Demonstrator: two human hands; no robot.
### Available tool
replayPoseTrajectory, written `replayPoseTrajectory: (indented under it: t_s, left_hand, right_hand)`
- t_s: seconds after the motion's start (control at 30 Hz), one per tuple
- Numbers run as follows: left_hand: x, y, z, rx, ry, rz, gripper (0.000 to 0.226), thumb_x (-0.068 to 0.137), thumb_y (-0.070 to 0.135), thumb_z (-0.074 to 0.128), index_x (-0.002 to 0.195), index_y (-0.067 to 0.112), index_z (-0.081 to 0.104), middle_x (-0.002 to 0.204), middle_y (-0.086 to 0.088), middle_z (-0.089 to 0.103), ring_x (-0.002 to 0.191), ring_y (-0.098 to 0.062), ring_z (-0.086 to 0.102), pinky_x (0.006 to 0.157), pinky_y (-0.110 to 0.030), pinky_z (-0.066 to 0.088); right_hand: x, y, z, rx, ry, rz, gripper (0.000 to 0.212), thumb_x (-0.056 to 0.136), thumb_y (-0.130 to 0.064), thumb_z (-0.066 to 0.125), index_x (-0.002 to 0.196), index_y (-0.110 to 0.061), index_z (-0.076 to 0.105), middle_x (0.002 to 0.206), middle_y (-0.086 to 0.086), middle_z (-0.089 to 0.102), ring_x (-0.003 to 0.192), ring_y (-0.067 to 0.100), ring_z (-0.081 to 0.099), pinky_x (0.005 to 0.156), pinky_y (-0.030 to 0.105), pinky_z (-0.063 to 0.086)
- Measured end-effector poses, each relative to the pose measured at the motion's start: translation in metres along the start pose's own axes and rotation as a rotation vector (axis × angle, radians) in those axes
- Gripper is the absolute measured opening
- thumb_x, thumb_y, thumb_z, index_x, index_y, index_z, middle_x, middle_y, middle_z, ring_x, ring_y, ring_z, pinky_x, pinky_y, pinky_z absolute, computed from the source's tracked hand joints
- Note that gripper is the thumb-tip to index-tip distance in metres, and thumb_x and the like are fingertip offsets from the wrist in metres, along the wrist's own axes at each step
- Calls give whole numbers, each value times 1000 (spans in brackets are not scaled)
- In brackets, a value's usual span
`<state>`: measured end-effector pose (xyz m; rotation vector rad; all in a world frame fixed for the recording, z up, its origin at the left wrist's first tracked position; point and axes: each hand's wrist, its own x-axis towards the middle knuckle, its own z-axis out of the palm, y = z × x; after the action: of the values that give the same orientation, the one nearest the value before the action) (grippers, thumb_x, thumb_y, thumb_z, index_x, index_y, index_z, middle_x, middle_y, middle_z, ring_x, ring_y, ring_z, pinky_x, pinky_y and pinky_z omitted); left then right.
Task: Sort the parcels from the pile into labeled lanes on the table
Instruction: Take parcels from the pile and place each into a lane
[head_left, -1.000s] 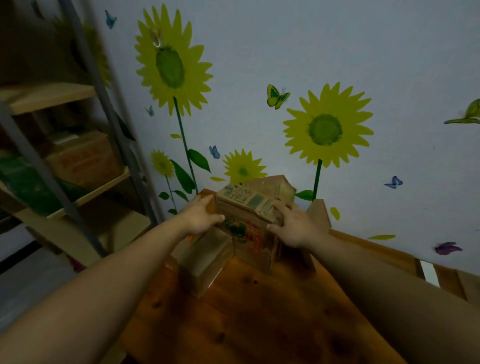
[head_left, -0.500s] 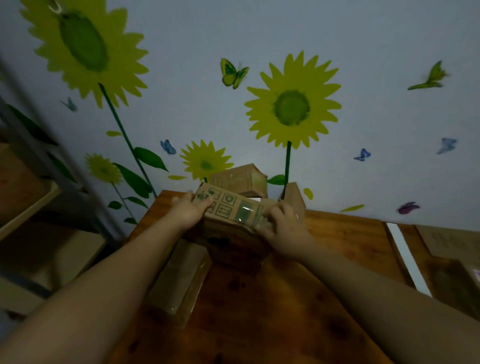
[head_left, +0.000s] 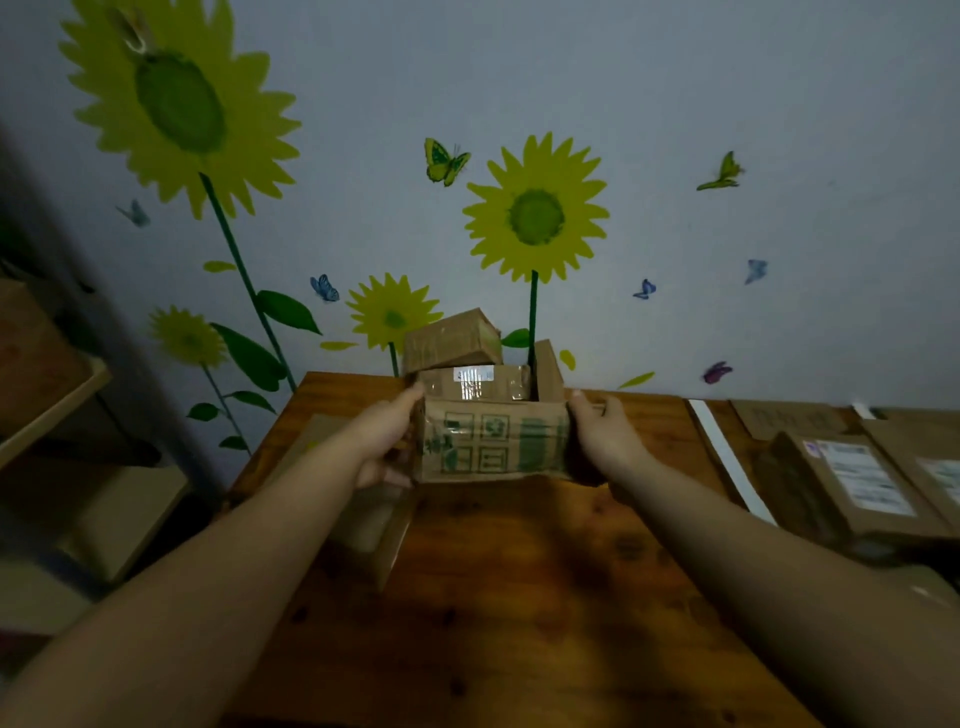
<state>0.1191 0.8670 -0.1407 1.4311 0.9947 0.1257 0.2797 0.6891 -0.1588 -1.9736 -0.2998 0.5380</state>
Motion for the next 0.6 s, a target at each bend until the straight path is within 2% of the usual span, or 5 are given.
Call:
replayPoseTrajectory:
  t_s: [0.13, 0.3, 0.4, 0.5, 0.6]
  left_hand:
    - [-27, -17, 11, 48, -93, -58, 29, 92, 28, 51, 118, 18, 56, 121, -12, 53, 107, -28, 51, 88, -53, 49]
    - [-55, -23, 43, 79, -118, 27, 34, 89, 7, 51, 120, 20, 48, 108, -6, 58, 95, -24, 56, 90, -51, 50]
    - [-71, -22, 66, 77, -60, 112, 47, 85, -1, 53, 124, 24, 40, 98, 0, 58, 85, -21, 58, 72, -42, 53]
    - [-90, -19, 97, -20, -91, 217, 51, 87, -2, 55, 126, 26, 37, 101, -1, 62, 80, -23, 60, 55, -33, 45]
    - [-111, -14, 139, -130, -88, 357, 58, 85, -2, 62, 129, 23, 34, 109, -7, 60, 84, -18, 61, 63, -38, 52]
  right_hand:
    - [-34, 13, -29, 55, 7, 48, 67, 87, -36, 63, 144, -14, 36, 131, 11, 54, 111, 29, 56, 92, 43, 50]
    - [-64, 27, -66, 31, -9, -70, 52, 84, -18, 68, 132, -16, 49, 123, 5, 61, 103, 22, 60, 82, 35, 53]
    - [-81, 33, -93, 44, -11, -133, 59, 80, -16, 75, 131, -19, 45, 121, -1, 58, 100, 17, 59, 74, 30, 56]
    - [-100, 44, -129, 92, -9, -175, 66, 80, -1, 72, 132, -17, 35, 109, -7, 47, 89, 8, 52, 52, 14, 51]
    - [-117, 59, -173, 65, 40, -259, 80, 74, 5, 74, 138, -17, 30, 117, -6, 44, 109, 15, 51, 67, 13, 49]
